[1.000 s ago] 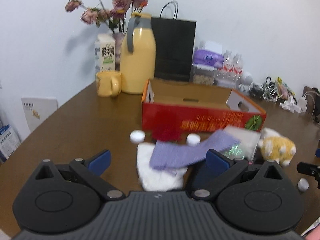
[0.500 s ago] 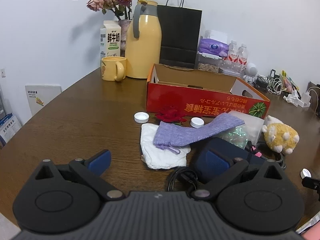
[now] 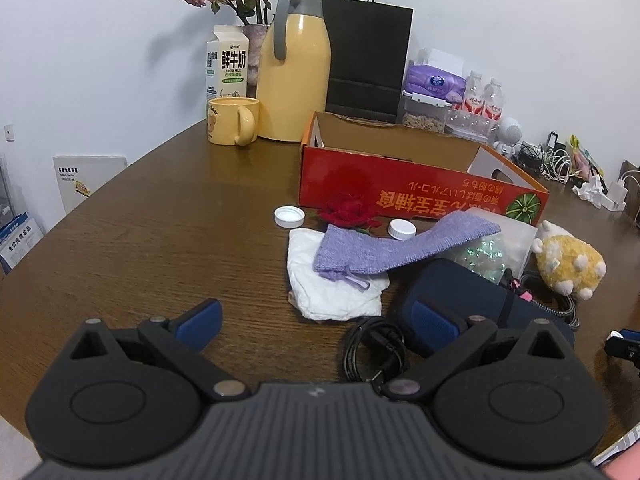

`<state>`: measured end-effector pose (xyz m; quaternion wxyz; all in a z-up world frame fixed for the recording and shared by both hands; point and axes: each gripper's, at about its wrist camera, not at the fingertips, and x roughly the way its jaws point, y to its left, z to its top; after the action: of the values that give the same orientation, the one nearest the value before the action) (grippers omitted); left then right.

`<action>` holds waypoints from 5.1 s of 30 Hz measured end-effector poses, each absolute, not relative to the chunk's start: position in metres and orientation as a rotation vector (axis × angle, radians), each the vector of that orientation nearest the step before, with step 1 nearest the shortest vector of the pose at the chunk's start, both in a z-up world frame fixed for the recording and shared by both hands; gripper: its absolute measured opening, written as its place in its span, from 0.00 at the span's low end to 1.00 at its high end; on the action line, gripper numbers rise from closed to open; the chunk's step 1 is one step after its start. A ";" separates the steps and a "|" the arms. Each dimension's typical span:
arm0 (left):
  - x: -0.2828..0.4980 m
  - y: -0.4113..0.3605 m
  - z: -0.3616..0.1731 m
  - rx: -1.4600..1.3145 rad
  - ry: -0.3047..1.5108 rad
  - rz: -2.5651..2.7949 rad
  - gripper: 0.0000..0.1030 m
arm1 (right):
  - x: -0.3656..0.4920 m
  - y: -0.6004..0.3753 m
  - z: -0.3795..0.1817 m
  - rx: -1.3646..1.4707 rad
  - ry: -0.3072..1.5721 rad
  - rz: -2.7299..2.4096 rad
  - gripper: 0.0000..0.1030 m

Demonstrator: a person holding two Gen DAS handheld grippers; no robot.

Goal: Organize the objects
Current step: 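Grasp the black cable with the left tool while the right tool grasps a white cap, then carry cable and cap into the cardboard box and open both tools, then move both tools back to the cloth and plush toy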

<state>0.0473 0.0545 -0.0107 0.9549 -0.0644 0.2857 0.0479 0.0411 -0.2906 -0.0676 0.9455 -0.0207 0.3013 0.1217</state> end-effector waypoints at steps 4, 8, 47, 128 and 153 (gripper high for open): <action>0.048 0.053 -0.014 -0.125 0.597 0.088 1.00 | 0.041 -0.288 -0.068 -0.042 0.606 0.259 0.27; 0.051 0.047 -0.020 -0.101 0.633 0.071 1.00 | 0.041 -0.287 -0.068 -0.033 0.603 0.269 0.27; 0.053 0.038 0.001 -0.079 0.577 -0.072 0.39 | 0.050 -0.251 -0.043 -0.053 0.500 0.395 0.27; 0.198 0.005 0.061 -0.161 0.301 0.065 1.00 | 0.210 -0.190 0.010 -0.035 0.260 0.254 1.00; 0.097 0.034 0.051 -0.083 0.389 0.100 1.00 | 0.099 -0.258 -0.013 -0.032 0.364 0.231 1.00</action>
<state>0.0966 0.0335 0.0508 0.9791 -0.0414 0.1929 0.0495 0.0995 -0.2578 -0.0132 0.9767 -0.0158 0.1805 0.1146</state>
